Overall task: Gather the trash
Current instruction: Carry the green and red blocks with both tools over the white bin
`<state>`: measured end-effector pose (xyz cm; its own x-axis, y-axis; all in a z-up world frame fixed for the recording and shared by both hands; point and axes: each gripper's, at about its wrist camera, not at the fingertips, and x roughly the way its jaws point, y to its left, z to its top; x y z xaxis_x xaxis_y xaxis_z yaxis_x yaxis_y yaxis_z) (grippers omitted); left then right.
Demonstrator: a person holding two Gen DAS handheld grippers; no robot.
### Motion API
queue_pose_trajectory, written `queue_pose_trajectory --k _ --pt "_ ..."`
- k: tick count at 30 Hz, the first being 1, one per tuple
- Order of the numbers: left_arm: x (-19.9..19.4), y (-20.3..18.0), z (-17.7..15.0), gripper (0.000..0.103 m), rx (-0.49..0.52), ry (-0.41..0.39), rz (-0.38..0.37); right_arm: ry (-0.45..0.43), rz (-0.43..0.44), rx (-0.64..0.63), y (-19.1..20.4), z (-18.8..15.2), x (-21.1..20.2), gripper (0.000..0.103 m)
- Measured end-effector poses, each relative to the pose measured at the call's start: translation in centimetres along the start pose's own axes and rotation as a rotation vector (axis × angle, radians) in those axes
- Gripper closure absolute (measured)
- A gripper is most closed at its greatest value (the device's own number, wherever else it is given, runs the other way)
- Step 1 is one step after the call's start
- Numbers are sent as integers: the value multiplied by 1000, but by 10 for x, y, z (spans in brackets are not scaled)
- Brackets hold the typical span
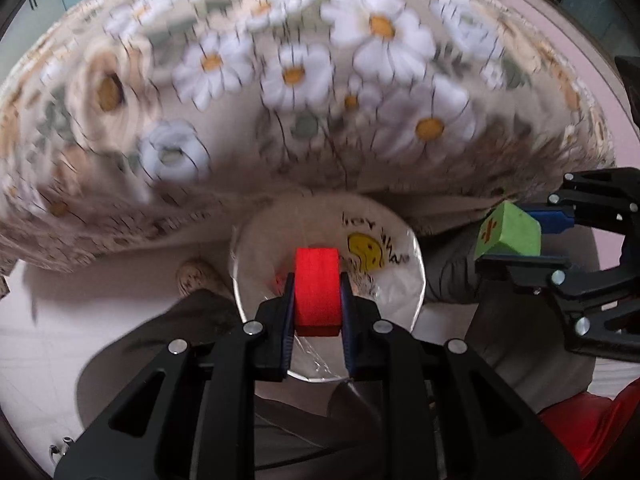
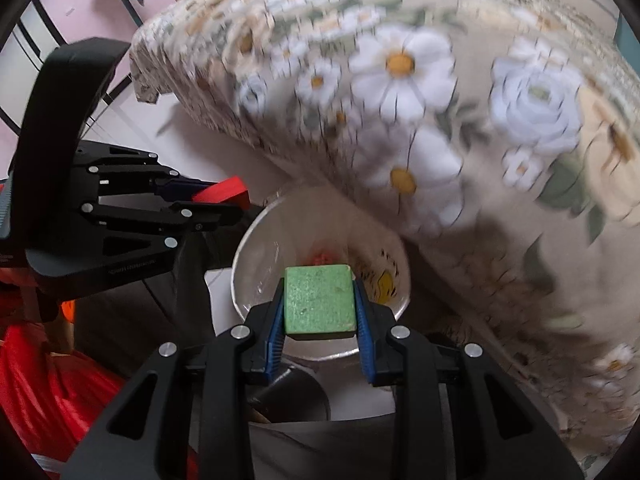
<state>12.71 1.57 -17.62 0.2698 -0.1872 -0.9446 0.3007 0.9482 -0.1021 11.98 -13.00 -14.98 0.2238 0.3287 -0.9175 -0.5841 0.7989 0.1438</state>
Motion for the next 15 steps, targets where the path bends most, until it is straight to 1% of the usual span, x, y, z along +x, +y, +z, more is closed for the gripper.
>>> queue_pose_trajectory --k 7,10,15 --pt "44 -1 -7 83 -21 83 -25 101 17 32 -5 -9 51 70" --pt "65 4 -9 83 -70 137 -60 137 35 53 -7 -11 68 70" --pt "96 8 -15 83 -115 199 -87 193 59 79 -7 -15 99 70"
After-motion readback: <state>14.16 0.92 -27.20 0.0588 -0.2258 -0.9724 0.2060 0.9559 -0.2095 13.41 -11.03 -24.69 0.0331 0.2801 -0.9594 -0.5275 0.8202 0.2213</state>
